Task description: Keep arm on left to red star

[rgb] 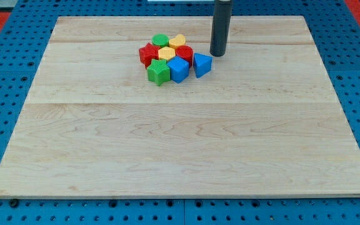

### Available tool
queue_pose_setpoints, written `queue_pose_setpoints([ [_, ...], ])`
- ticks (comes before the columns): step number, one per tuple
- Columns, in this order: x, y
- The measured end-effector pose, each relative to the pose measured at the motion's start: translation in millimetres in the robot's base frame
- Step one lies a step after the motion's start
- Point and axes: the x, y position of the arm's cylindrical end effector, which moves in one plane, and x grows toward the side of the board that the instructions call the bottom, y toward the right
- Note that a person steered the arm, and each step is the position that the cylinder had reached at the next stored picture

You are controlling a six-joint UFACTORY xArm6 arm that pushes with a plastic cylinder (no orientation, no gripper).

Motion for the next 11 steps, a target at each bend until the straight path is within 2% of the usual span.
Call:
queue_pose_setpoints([
  [3,-5,2],
  [4,-30,6],
  [5,-62,-9],
  [6,-68,-79],
  [9,-18,-182],
  [11,18,-191],
])
